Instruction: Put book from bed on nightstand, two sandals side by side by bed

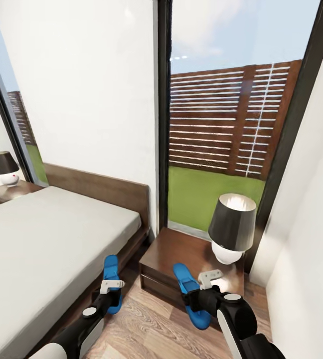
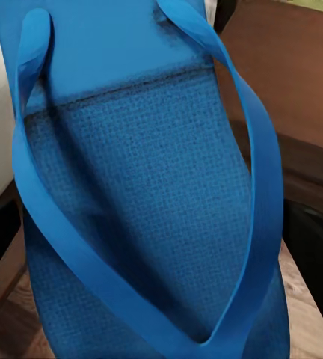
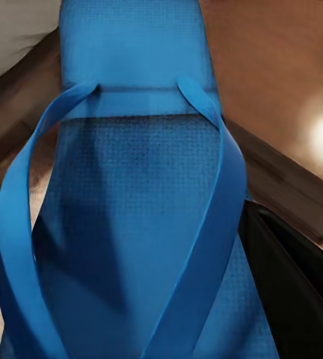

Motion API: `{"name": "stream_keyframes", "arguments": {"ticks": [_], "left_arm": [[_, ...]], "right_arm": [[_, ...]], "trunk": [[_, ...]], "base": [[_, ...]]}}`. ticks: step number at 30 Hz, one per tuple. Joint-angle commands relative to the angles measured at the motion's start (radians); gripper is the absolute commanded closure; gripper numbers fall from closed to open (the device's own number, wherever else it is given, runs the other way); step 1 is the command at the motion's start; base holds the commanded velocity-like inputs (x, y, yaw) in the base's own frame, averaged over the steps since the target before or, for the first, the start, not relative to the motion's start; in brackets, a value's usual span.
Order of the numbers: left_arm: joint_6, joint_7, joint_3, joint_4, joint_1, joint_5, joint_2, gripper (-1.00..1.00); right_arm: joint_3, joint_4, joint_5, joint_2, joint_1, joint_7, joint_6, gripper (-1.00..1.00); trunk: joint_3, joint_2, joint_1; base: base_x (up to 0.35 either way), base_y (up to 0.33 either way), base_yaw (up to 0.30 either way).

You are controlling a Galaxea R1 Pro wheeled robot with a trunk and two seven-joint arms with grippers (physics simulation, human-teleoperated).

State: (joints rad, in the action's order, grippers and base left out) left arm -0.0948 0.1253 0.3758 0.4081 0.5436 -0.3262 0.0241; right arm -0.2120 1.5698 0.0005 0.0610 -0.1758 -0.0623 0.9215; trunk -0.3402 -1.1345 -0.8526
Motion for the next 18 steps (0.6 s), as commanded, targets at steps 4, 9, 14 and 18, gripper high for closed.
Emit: {"name": "stream_keyframes", "arguments": {"ticks": [4,9,14,18], "left_arm": [[-0.003,0.006,0.008,0.000,0.001,-0.008,0.001,1.00],[-0.003,0.006,0.008,0.000,0.001,-0.007,0.001,1.00],[-0.003,0.006,0.008,0.000,0.001,-0.007,0.000,1.00],[-0.003,0.006,0.009,0.000,0.001,-0.007,0.001,1.00]], "right_arm": [[0.001,0.001,0.000,0.000,-0.001,-0.004,0.005,1.00],[0.000,0.001,0.000,0.000,-0.001,-0.004,0.005,1.00],[0.000,0.001,0.000,0.000,-0.001,-0.004,0.005,1.00],[0.000,0.001,0.001,0.000,-0.001,-0.004,0.005,1.00]], "trunk": [[0.011,0.027,0.015],[0.027,0.062,0.035],[0.043,0.097,0.054],[0.055,0.125,0.069]], "base": [[0.000,0.000,0.052],[0.000,0.000,0.018],[0.000,0.000,0.111],[0.000,0.000,0.236]]}}
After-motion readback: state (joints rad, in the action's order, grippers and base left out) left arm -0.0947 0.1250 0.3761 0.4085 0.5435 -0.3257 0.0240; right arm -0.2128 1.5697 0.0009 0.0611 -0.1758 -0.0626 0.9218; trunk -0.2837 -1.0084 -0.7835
